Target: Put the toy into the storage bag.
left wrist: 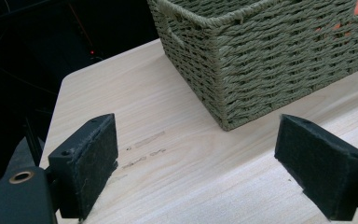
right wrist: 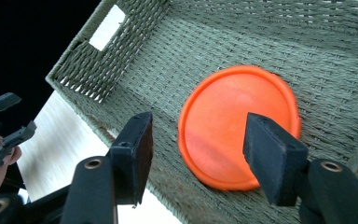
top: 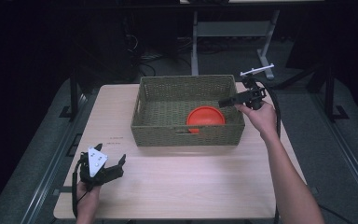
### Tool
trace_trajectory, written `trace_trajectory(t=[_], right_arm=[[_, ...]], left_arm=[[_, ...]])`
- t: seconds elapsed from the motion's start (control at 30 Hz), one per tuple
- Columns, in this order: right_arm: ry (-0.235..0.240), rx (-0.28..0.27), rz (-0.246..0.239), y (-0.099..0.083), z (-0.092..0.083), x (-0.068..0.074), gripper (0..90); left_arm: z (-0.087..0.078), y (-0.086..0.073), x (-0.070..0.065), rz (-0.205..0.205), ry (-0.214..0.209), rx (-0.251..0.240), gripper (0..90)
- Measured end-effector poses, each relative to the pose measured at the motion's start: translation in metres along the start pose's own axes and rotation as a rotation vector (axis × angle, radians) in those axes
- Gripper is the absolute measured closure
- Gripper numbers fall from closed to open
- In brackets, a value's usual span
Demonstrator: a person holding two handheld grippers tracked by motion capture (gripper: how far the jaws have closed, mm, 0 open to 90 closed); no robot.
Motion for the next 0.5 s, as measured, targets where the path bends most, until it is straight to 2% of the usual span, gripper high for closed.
trace_trajectory(t=[0.5], right_arm=[[0.030,-0.032,-0.048,-0.016,-0.022,0.011,35.7]], left_arm=[[0.000,0.000,-0.001,0.004,0.001,0.001,12.7]])
Point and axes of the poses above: each handheld gripper's, and its own axes: z roughly forward along the jaws, y roughly out of its top, x roughly to its left, the point moved 5 cm from there along z, roughly forward along the jaws, and after that the axes turned 6 degrees about -z, right-handed, at the moved point
